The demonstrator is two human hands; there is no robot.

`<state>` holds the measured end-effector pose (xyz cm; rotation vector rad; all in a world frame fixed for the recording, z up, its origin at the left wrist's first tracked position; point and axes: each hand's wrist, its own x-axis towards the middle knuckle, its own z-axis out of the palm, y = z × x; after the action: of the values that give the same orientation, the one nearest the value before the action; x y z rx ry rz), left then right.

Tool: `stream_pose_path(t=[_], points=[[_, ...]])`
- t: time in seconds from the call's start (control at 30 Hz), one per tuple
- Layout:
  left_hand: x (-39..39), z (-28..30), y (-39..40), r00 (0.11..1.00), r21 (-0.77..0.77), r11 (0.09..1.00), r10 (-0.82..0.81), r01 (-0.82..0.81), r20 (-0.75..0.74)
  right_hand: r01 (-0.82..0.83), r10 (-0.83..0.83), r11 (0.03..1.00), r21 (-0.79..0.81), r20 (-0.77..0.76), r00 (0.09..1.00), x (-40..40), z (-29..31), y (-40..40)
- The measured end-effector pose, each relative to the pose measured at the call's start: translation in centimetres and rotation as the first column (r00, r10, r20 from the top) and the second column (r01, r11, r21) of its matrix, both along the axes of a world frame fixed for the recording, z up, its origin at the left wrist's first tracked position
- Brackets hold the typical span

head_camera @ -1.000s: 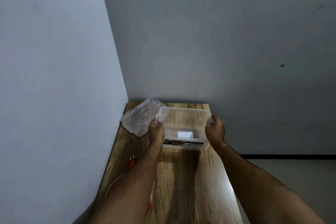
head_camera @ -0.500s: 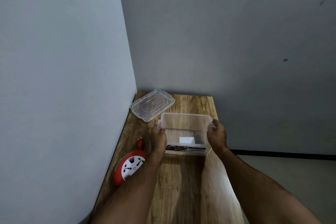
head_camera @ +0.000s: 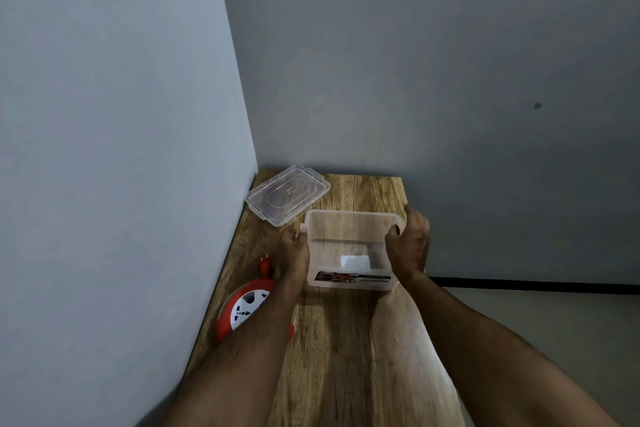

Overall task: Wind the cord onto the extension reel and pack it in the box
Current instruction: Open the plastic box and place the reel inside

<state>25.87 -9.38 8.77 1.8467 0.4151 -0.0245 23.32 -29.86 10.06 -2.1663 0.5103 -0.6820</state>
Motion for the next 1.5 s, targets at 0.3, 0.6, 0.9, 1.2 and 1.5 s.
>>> stream_pose_path(t=[0.3,0.6,0.9,1.2,1.5], points=[[-0.7,1.5,3.6,0.991,-0.083,0.988,0.130,-0.127,0.028,-0.278,0.275,0.961,0.003,0.135,0.952,1.1,0.3,8.4],[-4.8,1.0,9.5,0.964,-0.087,0.962,0.263,-0.260,0.035,-0.481,0.479,0.877,-0.019,0.131,0.868,-1.4,-1.5,14.9],[-9.8,0.3,13.0,0.966,0.178,0.955,0.250,-0.236,-0.060,-0.633,0.633,0.774,0.024,-0.021,0.774,-4.4,-4.6,19.3],[-11.7,-2.6,13.4,0.982,0.361,0.921,0.181,-0.147,-0.062,-0.484,0.521,0.854,0.192,-0.331,0.787,-5.8,-7.7,19.7],[-12.3,-2.7,13.0,0.975,0.361,0.908,0.222,-0.212,0.016,-0.426,0.545,0.817,0.389,-0.279,0.791,-5.1,-7.6,20.6]])
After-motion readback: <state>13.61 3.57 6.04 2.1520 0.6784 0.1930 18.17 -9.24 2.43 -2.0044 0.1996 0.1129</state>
